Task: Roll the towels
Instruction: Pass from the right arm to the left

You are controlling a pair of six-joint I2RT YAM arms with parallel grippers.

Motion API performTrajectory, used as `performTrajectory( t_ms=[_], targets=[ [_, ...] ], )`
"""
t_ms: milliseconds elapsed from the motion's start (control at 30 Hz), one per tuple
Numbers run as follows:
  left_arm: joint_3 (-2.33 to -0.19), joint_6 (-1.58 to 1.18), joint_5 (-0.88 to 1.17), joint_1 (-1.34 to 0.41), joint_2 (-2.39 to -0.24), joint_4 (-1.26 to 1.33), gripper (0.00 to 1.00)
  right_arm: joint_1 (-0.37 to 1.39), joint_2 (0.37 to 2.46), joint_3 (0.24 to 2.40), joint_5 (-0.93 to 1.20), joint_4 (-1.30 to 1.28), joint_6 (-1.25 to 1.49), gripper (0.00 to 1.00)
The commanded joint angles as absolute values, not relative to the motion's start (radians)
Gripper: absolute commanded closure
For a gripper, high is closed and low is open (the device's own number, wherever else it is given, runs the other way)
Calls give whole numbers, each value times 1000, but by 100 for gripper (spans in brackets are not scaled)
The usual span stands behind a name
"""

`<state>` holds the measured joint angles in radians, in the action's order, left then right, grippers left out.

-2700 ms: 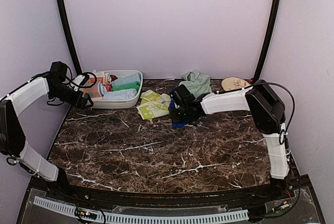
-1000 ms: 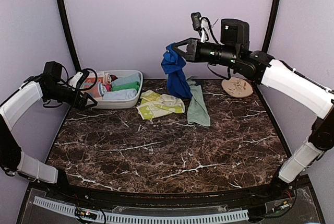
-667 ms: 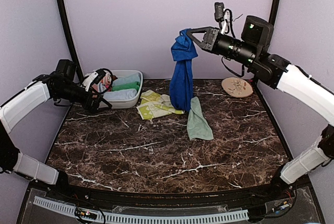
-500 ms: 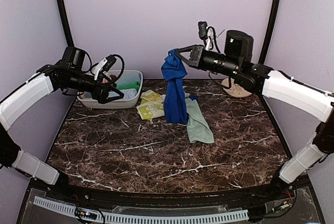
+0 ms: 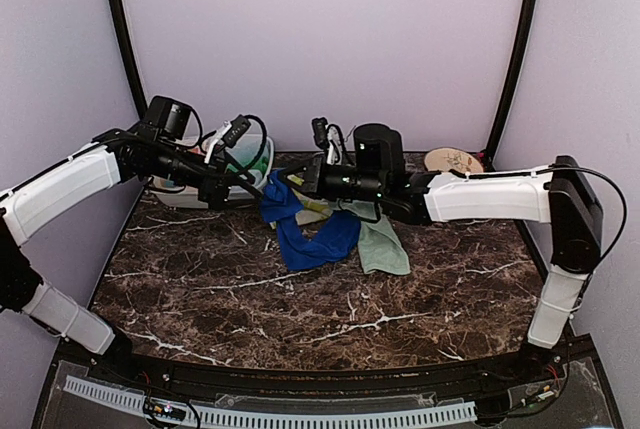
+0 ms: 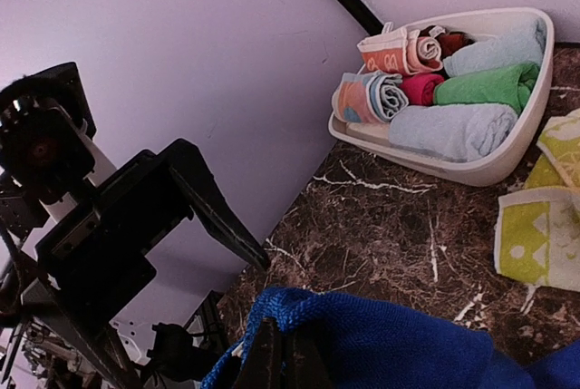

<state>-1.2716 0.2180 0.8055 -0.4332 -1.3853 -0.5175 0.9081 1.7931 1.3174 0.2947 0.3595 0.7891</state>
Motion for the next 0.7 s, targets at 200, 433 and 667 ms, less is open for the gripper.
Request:
performTrajectory(
  t_ms=[200,433,667],
  targets=[
    [-1224,284,792,-448,-1428,-525,14,944,1853,1369,342,593,910,100],
    [-1203,240,807,-448,-1426,-456,36,962,1873,1379,359,613,932,100],
    [-1269,226,774,-448,-1444,-466,100,955,1853,1367,349,579,916,93]
  ],
)
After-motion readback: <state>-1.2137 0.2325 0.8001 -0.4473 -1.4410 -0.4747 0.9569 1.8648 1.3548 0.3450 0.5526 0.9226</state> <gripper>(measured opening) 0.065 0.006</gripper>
